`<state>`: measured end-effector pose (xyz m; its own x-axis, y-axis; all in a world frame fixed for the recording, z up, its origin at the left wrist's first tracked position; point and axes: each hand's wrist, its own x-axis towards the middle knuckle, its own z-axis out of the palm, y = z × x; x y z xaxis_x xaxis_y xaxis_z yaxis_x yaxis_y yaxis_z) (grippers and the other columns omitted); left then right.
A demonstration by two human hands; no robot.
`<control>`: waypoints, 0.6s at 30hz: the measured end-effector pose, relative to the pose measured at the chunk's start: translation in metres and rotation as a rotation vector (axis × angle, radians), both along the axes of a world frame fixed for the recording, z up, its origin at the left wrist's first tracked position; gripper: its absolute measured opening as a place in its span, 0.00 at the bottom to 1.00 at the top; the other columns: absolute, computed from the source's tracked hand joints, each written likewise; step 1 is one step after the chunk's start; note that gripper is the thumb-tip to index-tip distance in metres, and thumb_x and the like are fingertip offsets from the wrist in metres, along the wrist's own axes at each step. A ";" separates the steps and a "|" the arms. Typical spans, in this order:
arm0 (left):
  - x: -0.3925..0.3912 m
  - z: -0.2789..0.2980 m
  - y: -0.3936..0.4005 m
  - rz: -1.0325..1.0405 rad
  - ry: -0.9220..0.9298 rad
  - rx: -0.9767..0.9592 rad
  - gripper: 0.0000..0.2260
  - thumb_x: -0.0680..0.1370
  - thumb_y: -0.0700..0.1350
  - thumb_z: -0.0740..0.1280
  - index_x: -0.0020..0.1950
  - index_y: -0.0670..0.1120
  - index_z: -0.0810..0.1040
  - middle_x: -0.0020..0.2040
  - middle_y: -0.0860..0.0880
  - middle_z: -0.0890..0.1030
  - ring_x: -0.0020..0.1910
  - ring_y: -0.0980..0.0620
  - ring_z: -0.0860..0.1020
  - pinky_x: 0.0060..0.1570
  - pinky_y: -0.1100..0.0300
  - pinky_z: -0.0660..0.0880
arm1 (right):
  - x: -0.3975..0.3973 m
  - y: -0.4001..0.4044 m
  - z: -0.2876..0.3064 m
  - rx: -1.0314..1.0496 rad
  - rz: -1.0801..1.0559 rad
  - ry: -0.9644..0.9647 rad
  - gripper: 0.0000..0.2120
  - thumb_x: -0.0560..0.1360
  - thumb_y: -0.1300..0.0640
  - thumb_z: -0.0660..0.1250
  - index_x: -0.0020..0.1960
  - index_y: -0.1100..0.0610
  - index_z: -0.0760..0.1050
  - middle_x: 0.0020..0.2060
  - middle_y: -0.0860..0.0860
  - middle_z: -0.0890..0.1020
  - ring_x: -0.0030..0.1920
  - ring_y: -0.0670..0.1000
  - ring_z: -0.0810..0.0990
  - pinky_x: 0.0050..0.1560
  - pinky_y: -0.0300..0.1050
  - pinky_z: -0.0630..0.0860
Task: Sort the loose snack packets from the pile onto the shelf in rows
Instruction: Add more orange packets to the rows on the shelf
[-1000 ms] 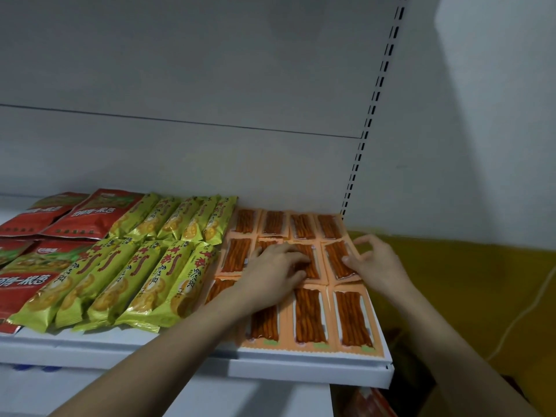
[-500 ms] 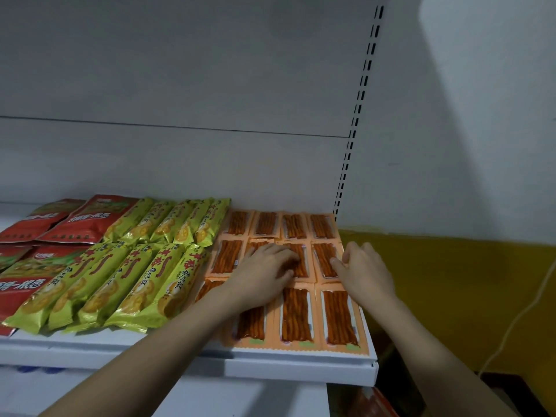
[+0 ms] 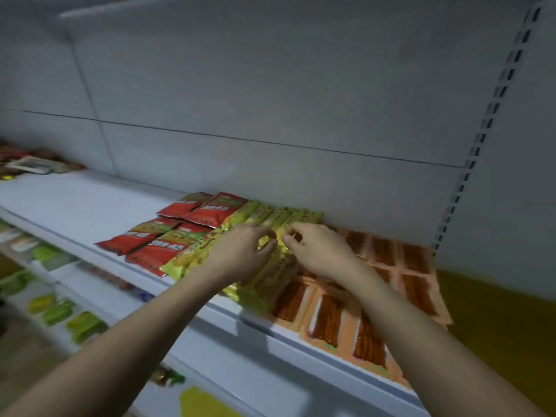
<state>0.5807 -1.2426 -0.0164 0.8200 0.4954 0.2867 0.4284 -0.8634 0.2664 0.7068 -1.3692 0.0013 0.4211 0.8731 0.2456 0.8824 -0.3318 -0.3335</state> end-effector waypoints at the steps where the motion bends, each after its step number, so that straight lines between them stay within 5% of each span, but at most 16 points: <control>1: -0.018 0.002 0.012 0.057 0.010 0.001 0.14 0.82 0.56 0.61 0.63 0.53 0.80 0.59 0.48 0.81 0.59 0.47 0.77 0.55 0.51 0.75 | -0.013 0.018 0.002 -0.002 0.047 -0.012 0.14 0.81 0.43 0.58 0.56 0.51 0.76 0.57 0.53 0.82 0.60 0.58 0.78 0.52 0.50 0.73; 8: -0.149 0.014 0.087 0.371 0.009 0.004 0.17 0.81 0.61 0.58 0.59 0.55 0.81 0.57 0.52 0.82 0.55 0.49 0.79 0.50 0.53 0.77 | -0.123 0.125 0.020 -0.028 0.307 -0.097 0.19 0.80 0.40 0.57 0.61 0.51 0.76 0.59 0.52 0.81 0.59 0.56 0.78 0.54 0.51 0.75; 13: -0.266 0.017 0.154 0.520 0.122 -0.009 0.19 0.81 0.64 0.56 0.60 0.55 0.79 0.57 0.52 0.82 0.56 0.50 0.78 0.49 0.53 0.77 | -0.214 0.209 0.019 -0.057 0.437 -0.098 0.18 0.79 0.38 0.57 0.54 0.50 0.77 0.52 0.49 0.82 0.52 0.54 0.80 0.50 0.52 0.77; 18: -0.377 0.036 0.227 0.621 0.105 -0.058 0.19 0.82 0.62 0.57 0.61 0.53 0.79 0.55 0.50 0.83 0.53 0.49 0.80 0.43 0.55 0.76 | -0.315 0.307 0.021 -0.149 0.511 -0.080 0.18 0.80 0.39 0.57 0.58 0.50 0.76 0.57 0.49 0.81 0.56 0.53 0.78 0.53 0.51 0.75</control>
